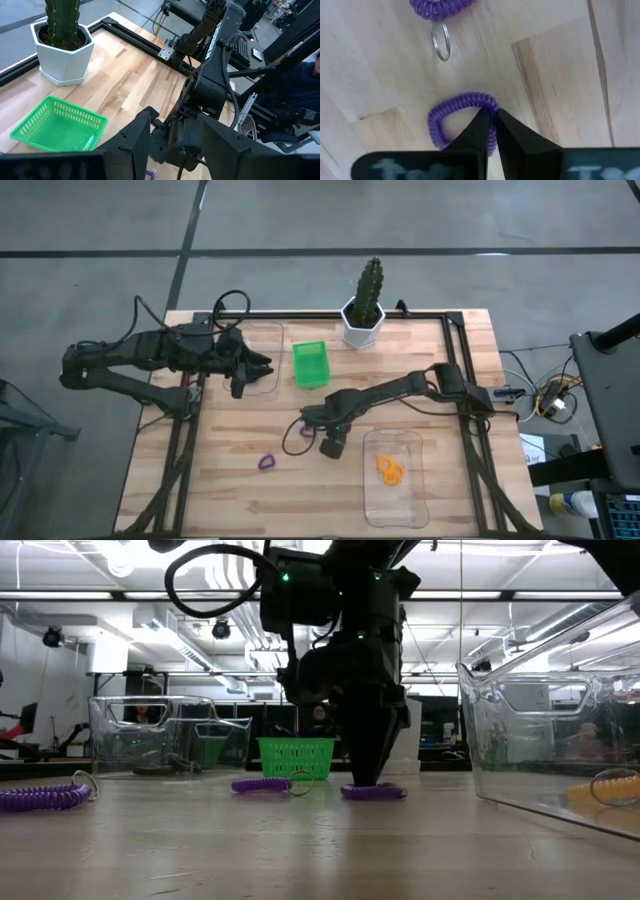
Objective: Sort spring keychains
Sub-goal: Put the right violet spring keychain into the green bin
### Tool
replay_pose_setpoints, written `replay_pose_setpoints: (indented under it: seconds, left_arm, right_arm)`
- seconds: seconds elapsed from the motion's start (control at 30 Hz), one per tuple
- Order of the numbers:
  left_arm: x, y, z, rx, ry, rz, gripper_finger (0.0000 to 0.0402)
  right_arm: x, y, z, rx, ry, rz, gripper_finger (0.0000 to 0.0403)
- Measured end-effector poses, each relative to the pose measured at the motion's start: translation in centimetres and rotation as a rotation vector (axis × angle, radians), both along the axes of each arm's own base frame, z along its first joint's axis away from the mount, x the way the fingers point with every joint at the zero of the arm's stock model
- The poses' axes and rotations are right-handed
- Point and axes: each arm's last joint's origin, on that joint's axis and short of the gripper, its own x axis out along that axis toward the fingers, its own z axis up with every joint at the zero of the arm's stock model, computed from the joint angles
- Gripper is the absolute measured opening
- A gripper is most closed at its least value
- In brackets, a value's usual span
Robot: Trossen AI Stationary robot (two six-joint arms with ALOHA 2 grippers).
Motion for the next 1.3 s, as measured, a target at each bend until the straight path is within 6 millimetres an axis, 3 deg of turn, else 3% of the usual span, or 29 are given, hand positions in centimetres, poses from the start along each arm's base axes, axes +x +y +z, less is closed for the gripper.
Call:
replay_pose_setpoints:
  seconds: [0.13,0.43,0.57,0.8,1.07,1.3]
  left_arm:
    - [0.0,0.0,0.0,0.001,0.000,0.000,0.0156]
    - [0.0,0.0,0.0,0.022,0.003,0.001,0.0156]
    - [0.0,0.0,0.0,0.023,0.002,0.002,0.0156]
    - [0.0,0.0,-0.1,0.023,0.007,0.003,0.0156]
    - [0.2,0.0,-0.5,0.007,0.017,0.007,0.0156]
    - [0.2,0.0,-0.5,0.007,0.017,0.007,0.0156]
  right_arm:
    - [-0.2,-0.3,1.6,0.015,-0.031,-0.007,0.0012]
    - [-0.9,-0.8,10.1,0.000,-0.222,-0.060,0.0010]
    - [-1.1,-2.3,13.2,-0.060,-0.314,-0.112,0.0009]
    - [-0.9,-6.8,15.9,-0.175,-0.370,-0.231,0.0009]
    - [0.1,-12.5,14.6,-0.213,-0.359,-0.315,0.0011]
    - [0.8,-15.4,11.9,-0.230,-0.322,-0.319,0.0013]
